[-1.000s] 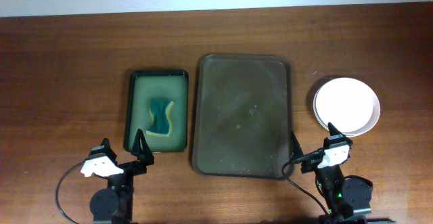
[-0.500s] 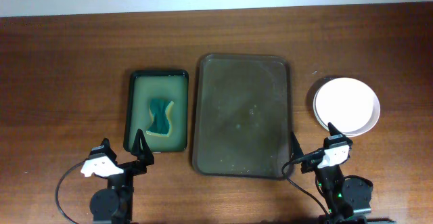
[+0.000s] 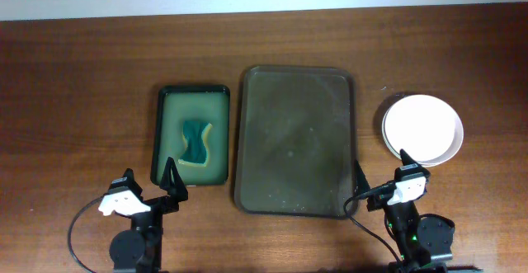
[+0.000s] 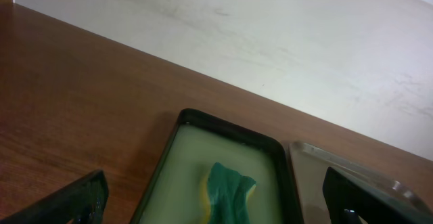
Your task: Clean dirty plates on tray and stack at the side
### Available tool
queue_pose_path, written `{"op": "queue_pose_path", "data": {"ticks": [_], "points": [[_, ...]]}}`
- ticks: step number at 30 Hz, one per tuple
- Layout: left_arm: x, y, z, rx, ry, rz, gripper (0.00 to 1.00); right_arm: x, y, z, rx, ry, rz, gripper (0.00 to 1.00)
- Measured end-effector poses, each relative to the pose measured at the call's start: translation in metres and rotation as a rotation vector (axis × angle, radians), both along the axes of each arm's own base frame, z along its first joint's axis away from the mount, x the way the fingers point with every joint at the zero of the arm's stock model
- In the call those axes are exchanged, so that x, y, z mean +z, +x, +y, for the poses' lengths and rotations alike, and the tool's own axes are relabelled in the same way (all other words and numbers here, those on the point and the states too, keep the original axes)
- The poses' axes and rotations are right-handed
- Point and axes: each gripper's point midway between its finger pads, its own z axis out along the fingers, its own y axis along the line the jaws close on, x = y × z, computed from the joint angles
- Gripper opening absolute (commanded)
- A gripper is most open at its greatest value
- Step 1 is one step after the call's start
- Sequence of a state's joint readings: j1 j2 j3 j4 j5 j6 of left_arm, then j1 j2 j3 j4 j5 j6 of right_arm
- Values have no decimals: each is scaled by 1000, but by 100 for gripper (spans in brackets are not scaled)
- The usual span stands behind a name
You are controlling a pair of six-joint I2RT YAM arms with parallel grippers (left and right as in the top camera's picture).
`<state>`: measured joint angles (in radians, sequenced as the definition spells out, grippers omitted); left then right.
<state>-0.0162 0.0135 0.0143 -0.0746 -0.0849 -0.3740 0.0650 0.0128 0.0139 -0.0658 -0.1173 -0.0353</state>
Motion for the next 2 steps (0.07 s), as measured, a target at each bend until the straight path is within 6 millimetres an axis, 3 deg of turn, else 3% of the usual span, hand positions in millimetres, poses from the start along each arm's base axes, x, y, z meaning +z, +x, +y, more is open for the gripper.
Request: {"op": "queue_pose_path", "data": {"ticks": [2], "points": [[0,0,0,0,0,0,100,0,0,0,0,0,0,98]]}}
